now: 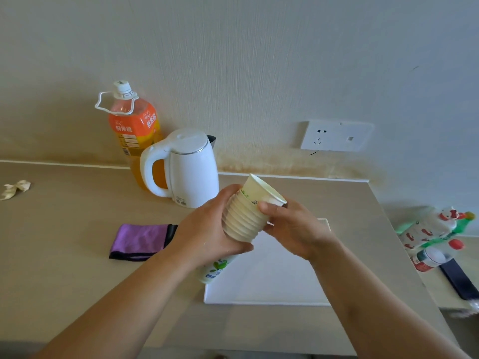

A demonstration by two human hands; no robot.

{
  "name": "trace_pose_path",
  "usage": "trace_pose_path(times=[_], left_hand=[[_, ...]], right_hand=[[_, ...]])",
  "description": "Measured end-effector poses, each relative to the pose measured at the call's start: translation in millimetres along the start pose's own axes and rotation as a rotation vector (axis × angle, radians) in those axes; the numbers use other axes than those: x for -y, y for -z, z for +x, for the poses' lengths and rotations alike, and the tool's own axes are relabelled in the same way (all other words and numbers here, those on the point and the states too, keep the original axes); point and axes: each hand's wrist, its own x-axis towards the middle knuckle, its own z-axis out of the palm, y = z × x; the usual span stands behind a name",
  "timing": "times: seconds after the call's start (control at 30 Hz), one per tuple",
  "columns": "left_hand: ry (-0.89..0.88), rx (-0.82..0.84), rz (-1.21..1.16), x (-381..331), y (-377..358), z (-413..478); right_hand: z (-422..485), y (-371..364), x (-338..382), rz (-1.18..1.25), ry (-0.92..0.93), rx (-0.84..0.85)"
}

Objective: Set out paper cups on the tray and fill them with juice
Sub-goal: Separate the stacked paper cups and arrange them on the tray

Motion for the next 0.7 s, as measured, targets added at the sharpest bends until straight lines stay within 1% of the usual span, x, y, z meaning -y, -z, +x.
trace_pose_path(times=[0.07, 0.13, 0.17, 0.2, 0.27, 0.3, 0.43, 0.5, 0.6, 0.7], left_hand=[[0.017, 0.002, -0.022, 4.4, 0.9, -0.6], [0.058, -0.017, -0.065, 11.7, 3.0, -1.2], [0.087, -0.034, -0.091, 16.3, 4.5, -1.2], [0.114, -0.054, -0.122, 21.5, 6.5, -1.7], [0.152, -0.096, -0.198, 32.2, 10.7, -1.5], [0.164, -0.117, -0.233, 36.9, 12.6, -1.0], [0.201, -0.208, -0.314, 47.7, 20.1, 1.7], [0.207, -0.237, -0.328, 49.0, 22.5, 1.9], [0.225, -0.257, -0.347, 52.0, 23.3, 1.0], [0.234, -0.249, -0.347, 53.6, 21.0, -0.6]], right_hand=[[4.5, 4.1, 0.0, 0.109, 0.029, -0.102], [8.2, 17.1, 3.1, 0.258, 0.109, -0.215], [9.4, 26.0, 3.5, 0.284, 0.150, -0.277], [10.3, 33.2, 2.6, 0.266, 0.170, -0.343], [16.5, 49.0, -12.0, 0.122, 0.147, -0.465], [20.7, 54.5, -23.1, 0.033, 0.123, -0.496], [39.2, 65.5, -70.7, -0.265, 0.026, -0.554], [46.8, 65.0, -87.1, -0.367, -0.008, -0.555], [56.0, 62.1, -107.0, -0.428, -0.052, -0.526], [62.1, 59.0, -118.9, -0.444, -0.051, -0.519]])
